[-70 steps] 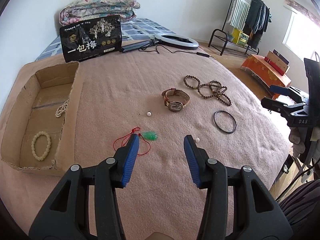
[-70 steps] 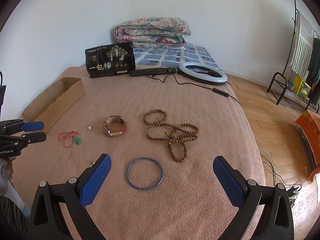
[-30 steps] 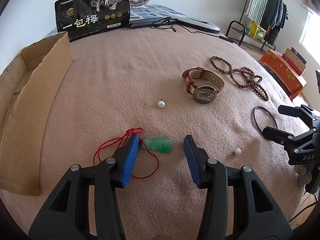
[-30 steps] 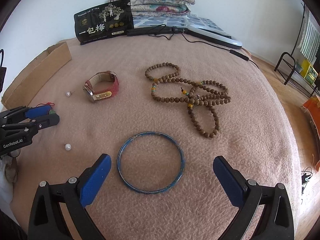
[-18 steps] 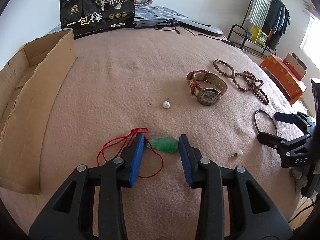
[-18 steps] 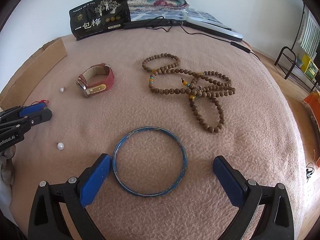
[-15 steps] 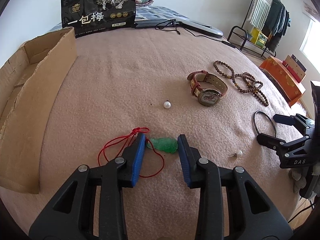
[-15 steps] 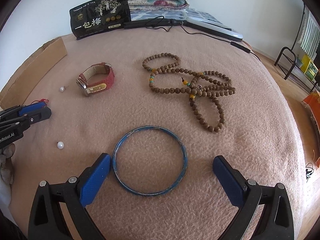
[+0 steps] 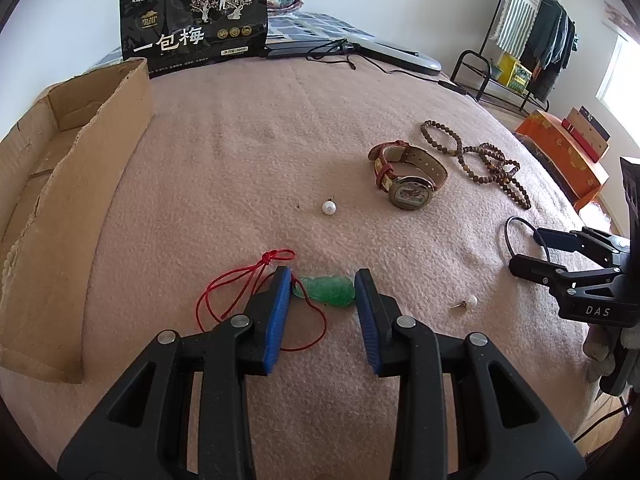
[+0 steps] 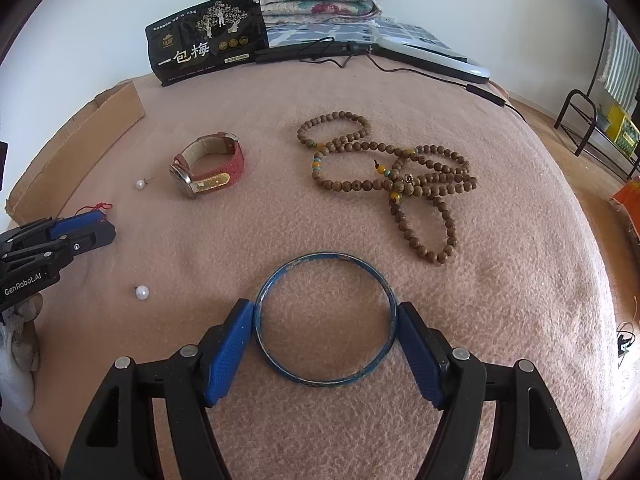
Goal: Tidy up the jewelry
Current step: 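Close the left tool on the jade pendant while the right tool grasps the blue bangle, then carry the pendant in the left tool while the right tool carries the bangle into the box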
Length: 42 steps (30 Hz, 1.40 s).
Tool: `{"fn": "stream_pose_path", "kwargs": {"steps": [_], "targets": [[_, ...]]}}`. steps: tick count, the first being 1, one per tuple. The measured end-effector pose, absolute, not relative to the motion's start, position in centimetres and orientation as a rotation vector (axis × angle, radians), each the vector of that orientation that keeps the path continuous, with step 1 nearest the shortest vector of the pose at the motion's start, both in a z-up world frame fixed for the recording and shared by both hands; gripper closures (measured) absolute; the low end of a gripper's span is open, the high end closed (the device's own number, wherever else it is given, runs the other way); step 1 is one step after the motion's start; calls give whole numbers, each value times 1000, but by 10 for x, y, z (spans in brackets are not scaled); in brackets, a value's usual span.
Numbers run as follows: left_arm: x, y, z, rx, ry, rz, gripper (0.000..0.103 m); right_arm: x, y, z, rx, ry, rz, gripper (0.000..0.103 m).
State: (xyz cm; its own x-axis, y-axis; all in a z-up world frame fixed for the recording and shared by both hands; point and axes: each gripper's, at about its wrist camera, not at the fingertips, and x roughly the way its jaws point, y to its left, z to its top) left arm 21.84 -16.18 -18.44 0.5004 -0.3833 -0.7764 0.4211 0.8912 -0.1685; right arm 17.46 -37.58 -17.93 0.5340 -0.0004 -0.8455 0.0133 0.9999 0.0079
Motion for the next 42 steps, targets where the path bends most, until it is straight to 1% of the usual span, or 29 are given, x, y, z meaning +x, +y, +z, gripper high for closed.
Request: {"fn": "stream_pose_path", "kwargs": {"steps": [10,27,42], "targets": [[205,-153,-170,19,905,-498,70,166,-370,-163,28,979,17,29],[183,-126,-109,-51,798,-514,70,154,-348,-111,1,899,66,29],[178,-81,-59,-107,705,-485,70,158,-316,-70,-25,836,125,29]]}}
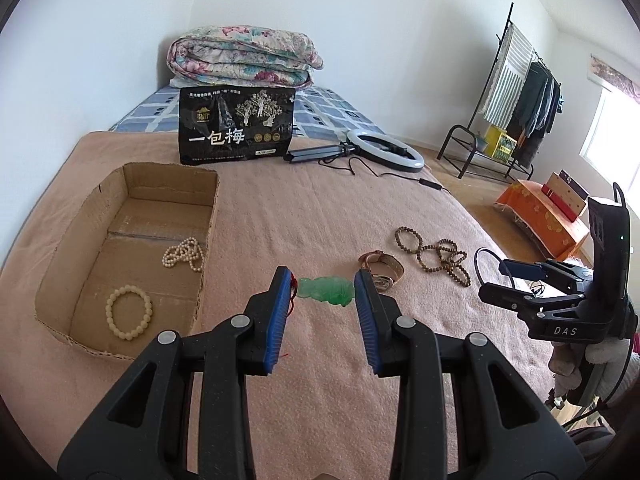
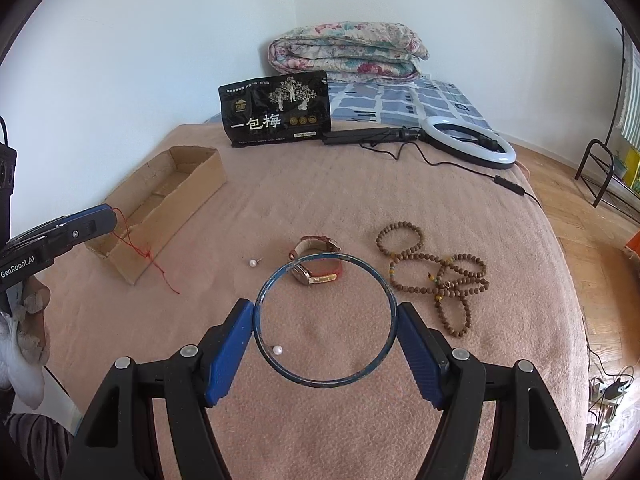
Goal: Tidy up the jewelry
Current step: 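Carry the pendant in the left tool while the right tool carries the bangle into the box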
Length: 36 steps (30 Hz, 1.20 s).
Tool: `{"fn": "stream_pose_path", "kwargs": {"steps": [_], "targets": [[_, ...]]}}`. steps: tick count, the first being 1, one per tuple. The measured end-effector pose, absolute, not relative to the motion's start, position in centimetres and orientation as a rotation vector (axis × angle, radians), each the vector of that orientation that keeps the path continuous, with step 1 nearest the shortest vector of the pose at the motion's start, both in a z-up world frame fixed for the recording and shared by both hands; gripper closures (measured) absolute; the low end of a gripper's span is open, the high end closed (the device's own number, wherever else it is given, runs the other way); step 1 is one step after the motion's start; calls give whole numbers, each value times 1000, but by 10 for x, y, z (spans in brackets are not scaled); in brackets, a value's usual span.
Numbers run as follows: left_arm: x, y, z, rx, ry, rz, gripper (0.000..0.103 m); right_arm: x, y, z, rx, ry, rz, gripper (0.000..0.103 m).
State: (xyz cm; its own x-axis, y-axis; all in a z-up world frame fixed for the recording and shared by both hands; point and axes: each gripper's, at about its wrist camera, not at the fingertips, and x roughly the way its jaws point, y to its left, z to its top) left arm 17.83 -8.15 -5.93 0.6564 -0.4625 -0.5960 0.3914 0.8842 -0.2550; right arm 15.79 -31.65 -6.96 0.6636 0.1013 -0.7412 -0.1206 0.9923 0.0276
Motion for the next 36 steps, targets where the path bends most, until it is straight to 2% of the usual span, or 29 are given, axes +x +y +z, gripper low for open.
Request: {"fn": "stream_pose_path", "kwargs": {"steps": [19,36], "targets": [[196,-14,-9,-140,588,-392,70,200,-240,-30,-90,778,243,29],[221,46,-36,-146,625,-277,70,262,-155,-39,-133,799,357,29]]}}
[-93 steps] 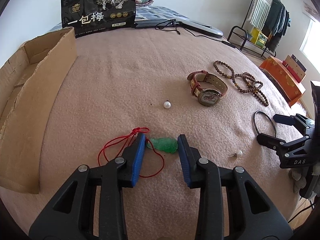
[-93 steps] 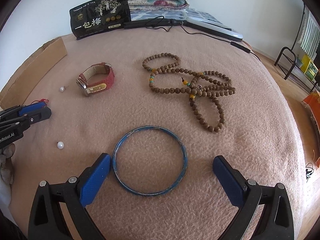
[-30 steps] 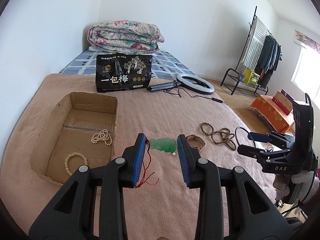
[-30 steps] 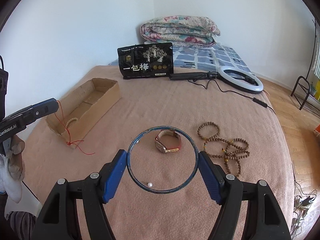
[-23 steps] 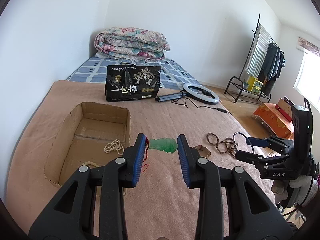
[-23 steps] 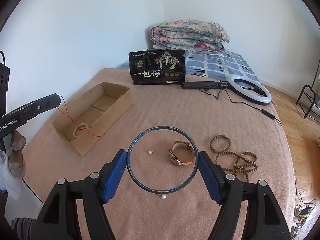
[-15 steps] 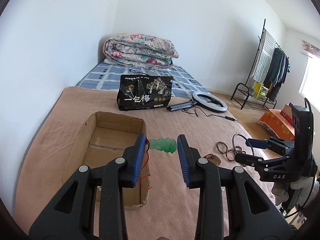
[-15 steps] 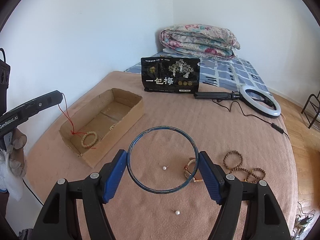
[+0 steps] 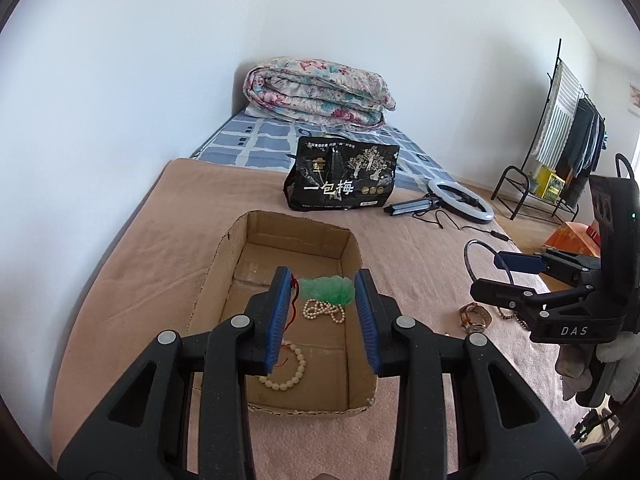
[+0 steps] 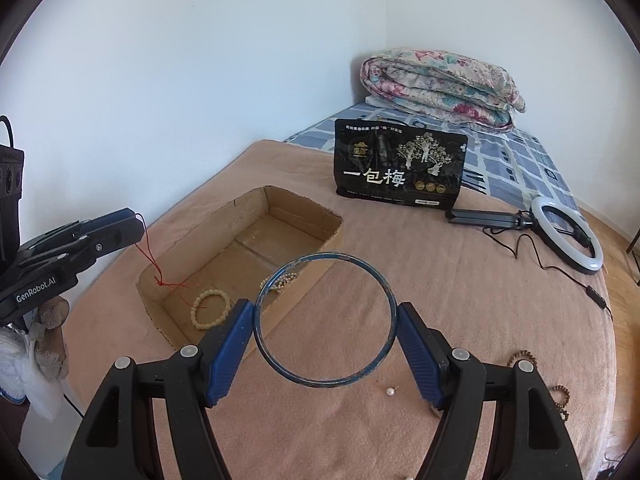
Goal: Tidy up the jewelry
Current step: 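Carry the pendant in the left tool while the right tool carries the bangle into the box, then open the left tool to drop the pendant while the right tool releases the bangle in the box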
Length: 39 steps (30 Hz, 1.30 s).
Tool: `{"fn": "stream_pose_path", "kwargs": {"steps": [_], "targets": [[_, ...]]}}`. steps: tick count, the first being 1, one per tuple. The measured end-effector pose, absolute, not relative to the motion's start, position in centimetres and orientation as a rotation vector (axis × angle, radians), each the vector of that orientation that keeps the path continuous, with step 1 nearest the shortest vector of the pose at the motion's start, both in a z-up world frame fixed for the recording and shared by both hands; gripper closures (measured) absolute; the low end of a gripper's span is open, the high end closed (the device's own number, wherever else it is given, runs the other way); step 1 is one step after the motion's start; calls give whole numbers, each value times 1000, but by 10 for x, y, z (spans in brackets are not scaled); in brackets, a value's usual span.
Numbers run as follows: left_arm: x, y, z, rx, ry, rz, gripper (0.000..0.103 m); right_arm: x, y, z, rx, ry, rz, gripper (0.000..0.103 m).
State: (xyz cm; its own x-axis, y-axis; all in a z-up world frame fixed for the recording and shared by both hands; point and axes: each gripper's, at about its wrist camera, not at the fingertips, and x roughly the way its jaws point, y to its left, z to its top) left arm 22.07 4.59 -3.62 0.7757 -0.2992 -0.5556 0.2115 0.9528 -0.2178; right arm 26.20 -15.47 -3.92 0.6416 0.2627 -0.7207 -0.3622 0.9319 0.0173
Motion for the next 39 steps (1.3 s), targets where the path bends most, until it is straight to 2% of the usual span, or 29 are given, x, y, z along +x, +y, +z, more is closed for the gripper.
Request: {"fn": "stream_pose_path", "kwargs": {"steps": [39], "targets": [[253,69,-106,-115,750,-240,70,369,-59,-112,-152,917,422,29]]}}
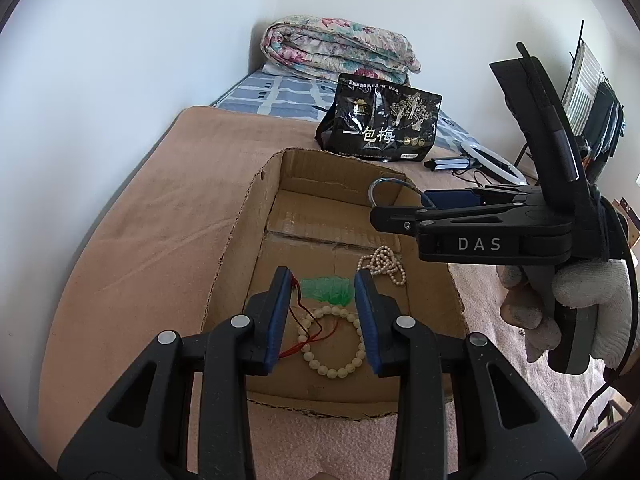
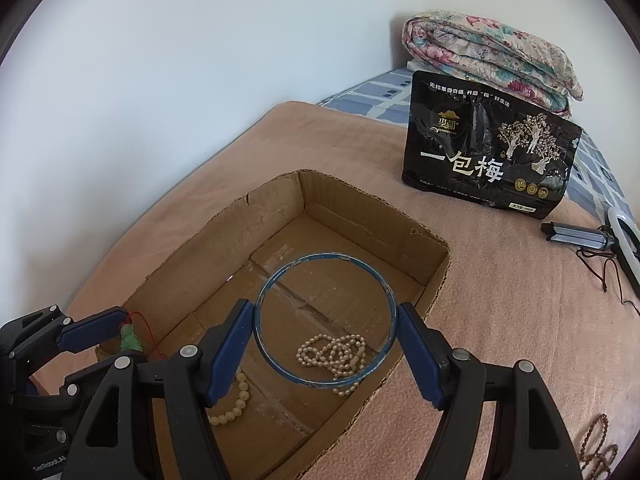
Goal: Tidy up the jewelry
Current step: 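Open the left tool to drop the pendant while the right tool releases the bangle in the box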
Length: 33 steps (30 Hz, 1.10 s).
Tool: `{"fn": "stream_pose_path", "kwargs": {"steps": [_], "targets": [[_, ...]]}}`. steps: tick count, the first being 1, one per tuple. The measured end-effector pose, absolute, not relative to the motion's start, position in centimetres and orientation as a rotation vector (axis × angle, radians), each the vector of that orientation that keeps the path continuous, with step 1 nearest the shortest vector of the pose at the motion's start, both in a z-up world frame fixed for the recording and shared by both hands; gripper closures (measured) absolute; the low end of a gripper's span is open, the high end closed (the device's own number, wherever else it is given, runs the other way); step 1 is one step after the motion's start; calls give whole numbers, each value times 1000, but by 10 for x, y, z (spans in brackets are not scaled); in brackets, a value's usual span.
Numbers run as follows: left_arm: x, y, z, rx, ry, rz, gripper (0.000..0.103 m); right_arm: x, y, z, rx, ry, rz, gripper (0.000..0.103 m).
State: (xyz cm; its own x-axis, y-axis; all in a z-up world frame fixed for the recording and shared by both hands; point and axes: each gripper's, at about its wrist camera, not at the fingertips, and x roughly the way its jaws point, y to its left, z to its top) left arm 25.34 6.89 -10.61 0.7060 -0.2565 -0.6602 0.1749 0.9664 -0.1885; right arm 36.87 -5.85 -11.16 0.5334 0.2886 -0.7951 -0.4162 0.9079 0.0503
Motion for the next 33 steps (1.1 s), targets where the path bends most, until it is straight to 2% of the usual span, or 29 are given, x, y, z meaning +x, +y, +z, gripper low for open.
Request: {"fn": "stream_pose_path", "kwargs": {"steps": [2,6,8,9,10,11,33], "targets": [[253,68,-106,-110,748,-242,70,369,-57,-113,-154,915,416,28],[253,65,-108,-83,747,-238,70,370,-58,-111,-152,903,401,15],[252,63,-109,-70,747,-229,61,370,-59,-110,-145,899,395,11],[251,62,-109,-69,742,-226,47,370,-60,-110,-142,899,393,8],[250,62,-109,-73,735,-223,40,370,-61,-110,-139,897,390,5],[249,62,-108,-77,727,-223,39,370,-62,-109,-137,895,386,4],[229,56,-84,-104,699,-229,37,335,-83,-76,-146,844,357,2]]}}
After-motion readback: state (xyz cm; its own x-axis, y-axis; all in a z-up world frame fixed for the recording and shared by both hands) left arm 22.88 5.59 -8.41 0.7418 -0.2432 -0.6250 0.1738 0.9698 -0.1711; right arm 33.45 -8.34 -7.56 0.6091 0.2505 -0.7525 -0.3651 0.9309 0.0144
